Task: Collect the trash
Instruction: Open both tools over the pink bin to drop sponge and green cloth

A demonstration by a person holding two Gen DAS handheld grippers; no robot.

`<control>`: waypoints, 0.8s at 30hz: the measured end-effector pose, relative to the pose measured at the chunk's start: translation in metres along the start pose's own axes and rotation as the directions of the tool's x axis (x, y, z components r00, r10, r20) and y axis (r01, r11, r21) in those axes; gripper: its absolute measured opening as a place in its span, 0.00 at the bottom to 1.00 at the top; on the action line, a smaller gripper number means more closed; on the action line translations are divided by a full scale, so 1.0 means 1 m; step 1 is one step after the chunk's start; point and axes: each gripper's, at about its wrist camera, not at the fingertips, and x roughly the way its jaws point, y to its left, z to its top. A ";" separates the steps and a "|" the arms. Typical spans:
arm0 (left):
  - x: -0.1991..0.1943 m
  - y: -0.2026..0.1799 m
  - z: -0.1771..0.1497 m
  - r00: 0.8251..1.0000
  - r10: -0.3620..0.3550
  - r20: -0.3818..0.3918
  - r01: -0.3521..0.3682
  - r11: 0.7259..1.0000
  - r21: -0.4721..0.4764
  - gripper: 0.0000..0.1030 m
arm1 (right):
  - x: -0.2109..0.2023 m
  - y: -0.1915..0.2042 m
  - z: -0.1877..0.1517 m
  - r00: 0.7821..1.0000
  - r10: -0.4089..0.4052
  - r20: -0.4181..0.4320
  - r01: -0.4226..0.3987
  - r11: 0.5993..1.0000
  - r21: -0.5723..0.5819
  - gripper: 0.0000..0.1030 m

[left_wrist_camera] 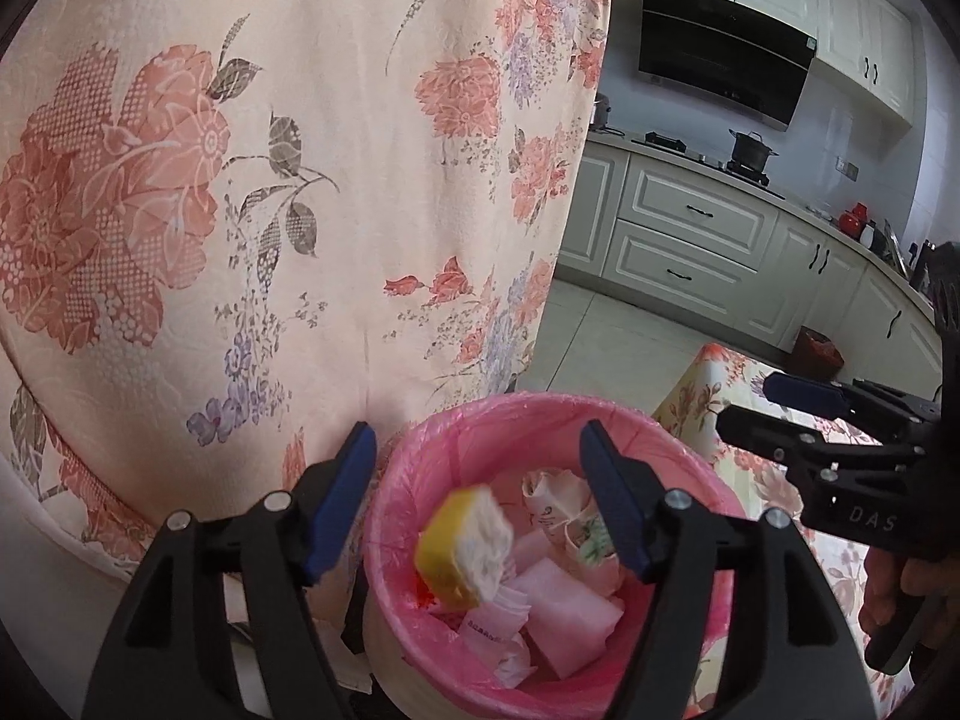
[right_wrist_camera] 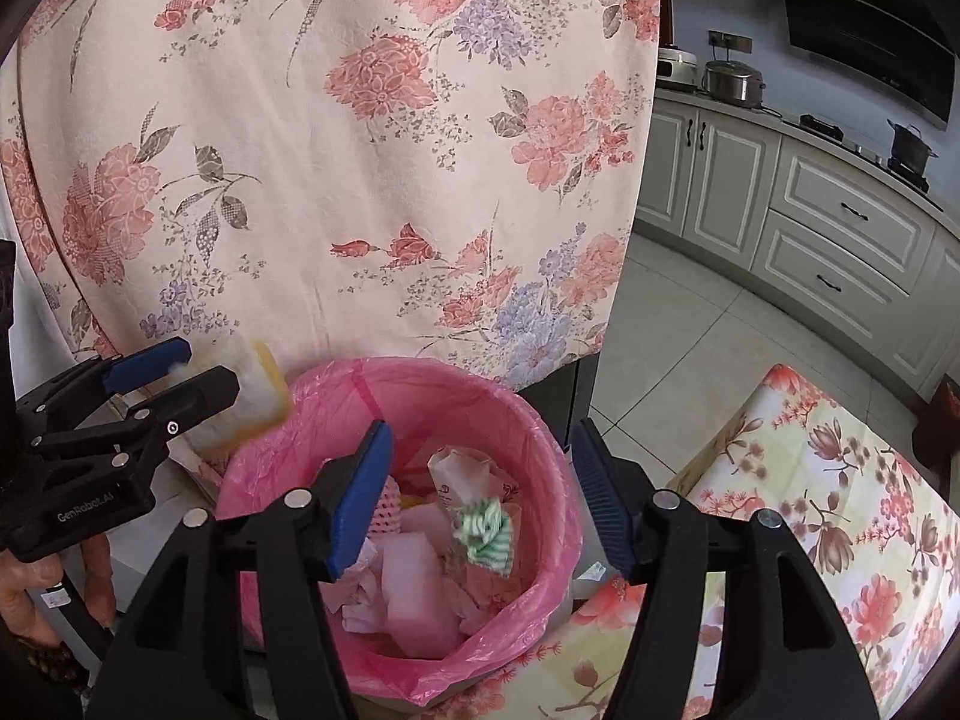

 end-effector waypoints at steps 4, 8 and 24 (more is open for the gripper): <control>-0.003 -0.002 -0.003 1.000 0.002 0.001 -0.002 1.000 0.003 0.70 | -0.004 -0.007 -0.003 1.000 -0.012 0.005 0.012 1.000 0.021 0.61; -0.012 -0.003 -0.010 1.000 0.004 -0.004 -0.004 1.000 -0.007 0.77 | -0.014 -0.015 -0.012 0.999 -0.037 0.021 0.037 0.999 0.033 0.69; -0.056 -0.030 -0.045 0.996 -0.016 -0.087 0.016 1.000 -0.002 0.96 | -0.052 -0.027 -0.065 0.997 -0.080 0.016 0.079 0.996 0.030 0.83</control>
